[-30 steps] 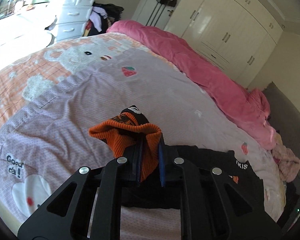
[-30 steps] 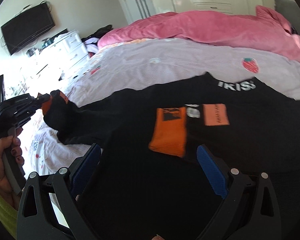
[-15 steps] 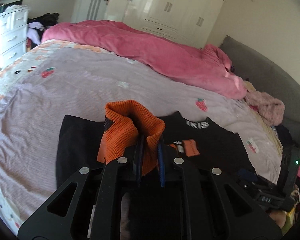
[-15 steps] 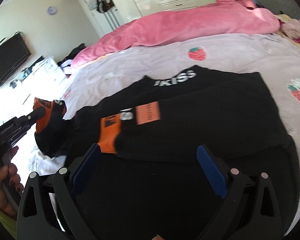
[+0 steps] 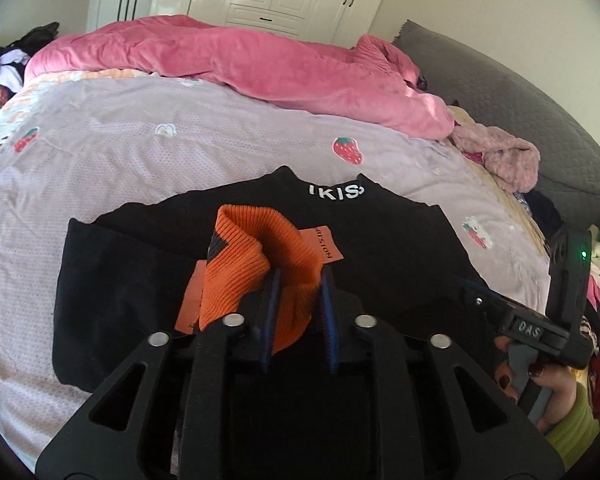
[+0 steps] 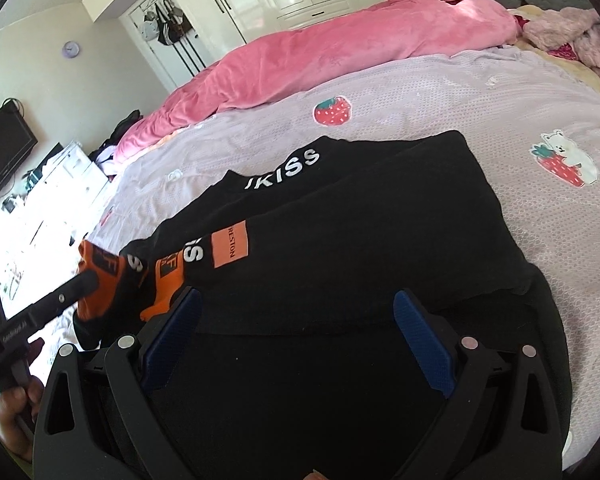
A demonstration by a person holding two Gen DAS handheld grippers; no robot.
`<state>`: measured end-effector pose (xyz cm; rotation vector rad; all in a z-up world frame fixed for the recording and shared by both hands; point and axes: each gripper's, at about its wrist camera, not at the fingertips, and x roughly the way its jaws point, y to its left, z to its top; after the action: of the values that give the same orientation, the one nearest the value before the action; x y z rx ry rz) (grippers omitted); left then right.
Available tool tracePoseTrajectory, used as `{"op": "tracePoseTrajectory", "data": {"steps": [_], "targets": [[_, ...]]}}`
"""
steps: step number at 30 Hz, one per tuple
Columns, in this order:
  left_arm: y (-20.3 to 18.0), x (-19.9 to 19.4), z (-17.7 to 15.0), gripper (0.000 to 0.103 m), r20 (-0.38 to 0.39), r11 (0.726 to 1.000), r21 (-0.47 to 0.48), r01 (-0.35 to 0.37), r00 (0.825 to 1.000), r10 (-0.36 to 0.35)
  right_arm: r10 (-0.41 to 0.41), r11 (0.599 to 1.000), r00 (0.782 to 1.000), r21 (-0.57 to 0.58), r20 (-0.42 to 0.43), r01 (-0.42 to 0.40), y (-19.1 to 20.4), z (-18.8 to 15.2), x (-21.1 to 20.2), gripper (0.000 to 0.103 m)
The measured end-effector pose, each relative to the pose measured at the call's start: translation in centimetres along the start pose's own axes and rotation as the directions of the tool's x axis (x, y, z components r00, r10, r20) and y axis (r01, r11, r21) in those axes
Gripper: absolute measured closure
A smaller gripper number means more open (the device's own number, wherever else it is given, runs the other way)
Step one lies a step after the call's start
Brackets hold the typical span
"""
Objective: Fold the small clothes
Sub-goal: 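Carry the second sock onto the sweatshirt and open the left gripper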
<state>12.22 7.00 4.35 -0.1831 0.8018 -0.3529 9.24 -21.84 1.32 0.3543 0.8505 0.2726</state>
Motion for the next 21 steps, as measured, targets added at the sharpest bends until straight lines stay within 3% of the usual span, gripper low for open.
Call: {"op": "tracePoseTrajectory", "data": {"steps": [4, 8, 13, 15, 17, 19, 21], "targets": [[-0.6, -1.2, 0.2, 0.077, 0.036, 0.999, 0.019, 0.043, 0.998, -0.044, -0.002, 1.0, 1.0, -0.001, 0.004, 0.002, 0.2, 0.0, -0.1, 0.007], [0.1, -2.4, 0.4, 0.065, 0.074, 1.0, -0.001, 0.02, 0.997, -0.02, 0.004, 1.0, 1.0, -0.004, -0.014, -0.004, 0.7, -0.4, 0.2, 0.007], [2.3, -2.5, 0.6, 0.049, 0.066, 0.986, -0.021, -0.165, 0.984, 0.166, 0.046, 0.998, 0.998, -0.044, -0.048, -0.048, 3.1, -1.3, 0.6, 0.007], [3.0, -3.0, 0.7, 0.047, 0.082, 0.961, 0.0, -0.277, 0.958, 0.276, 0.075, 0.995, 0.995, -0.062, -0.067, -0.079, 4.4, -1.8, 0.9, 0.007], [3.9, -3.7, 0.8, 0.031, 0.099, 0.943, -0.006, -0.333, 0.938, 0.332, 0.1, 0.991, 0.991, -0.082, -0.088, -0.107, 5.9, -2.4, 1.1, 0.007], [4.9, -4.3, 0.9, 0.028, 0.108, 0.925, -0.029, -0.378, 0.919, 0.379, 0.113, 0.987, 0.988, -0.101, -0.101, -0.123, 7.0, -2.9, 1.4, 0.007], [6.2, -4.6, 1.0, 0.017, 0.101, 0.917, -0.059, -0.395, 0.911, 0.399, 0.125, 0.984, 0.985, -0.111, -0.118, -0.138, 8.0, -3.4, 1.7, 0.007]]}}
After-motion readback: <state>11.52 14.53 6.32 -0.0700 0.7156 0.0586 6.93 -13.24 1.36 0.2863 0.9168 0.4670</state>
